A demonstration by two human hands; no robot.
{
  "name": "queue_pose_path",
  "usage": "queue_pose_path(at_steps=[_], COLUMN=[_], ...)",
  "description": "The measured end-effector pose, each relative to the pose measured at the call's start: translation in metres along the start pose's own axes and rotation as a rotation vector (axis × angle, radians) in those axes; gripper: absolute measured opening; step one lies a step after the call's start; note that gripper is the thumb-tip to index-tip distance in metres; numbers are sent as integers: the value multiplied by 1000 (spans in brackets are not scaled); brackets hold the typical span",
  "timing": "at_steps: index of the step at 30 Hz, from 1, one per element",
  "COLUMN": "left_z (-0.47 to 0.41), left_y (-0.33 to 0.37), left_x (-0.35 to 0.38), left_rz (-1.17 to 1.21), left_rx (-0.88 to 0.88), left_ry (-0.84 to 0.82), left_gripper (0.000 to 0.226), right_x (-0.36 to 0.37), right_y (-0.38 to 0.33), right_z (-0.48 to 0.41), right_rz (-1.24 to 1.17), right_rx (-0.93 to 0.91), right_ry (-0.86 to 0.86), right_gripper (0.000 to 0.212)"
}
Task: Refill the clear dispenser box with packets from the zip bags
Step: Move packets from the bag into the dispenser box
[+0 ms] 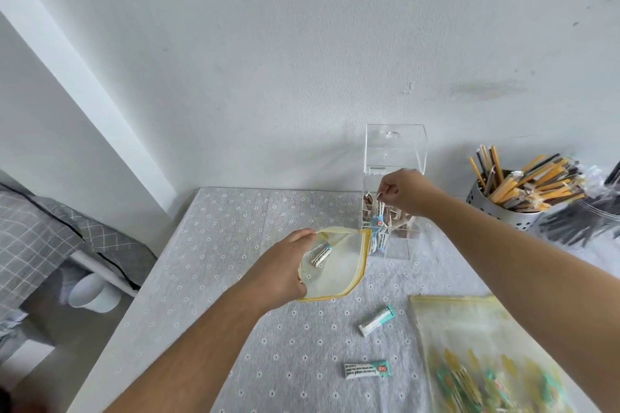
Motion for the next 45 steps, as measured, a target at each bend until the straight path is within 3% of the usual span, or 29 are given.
queue_pose_path(at_steps=[22,32,41,45], left_z=[3,4,10,16], left_y=[1,-2,-2,-3], left_x=[0,-4,-5,-5], left_rz=[5,-74,-51,-68], left_rx=[8,-14,-18,-7], left_ry=[18,44,127,149], left_gripper=[87,87,87,92], right_x=[38,39,3,18], right_y=[-10,-7,-48,-68], right_z=[-4,-4,60,89], right_rz=[613,457,-140,-276], right_rx=[-39,30,-180,-225], right_ry=[-69,-103,-27,-70], right_gripper=[21,17,6,12])
Point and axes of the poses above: each hand's wrist, its own z-axis away from the middle knuckle, its own x-axis out of the palm, y = z × x, the point moved 2 cm from there along -z, towards the middle knuckle, and after that the axes turned 9 degrees about x, right-handed, at the moved point
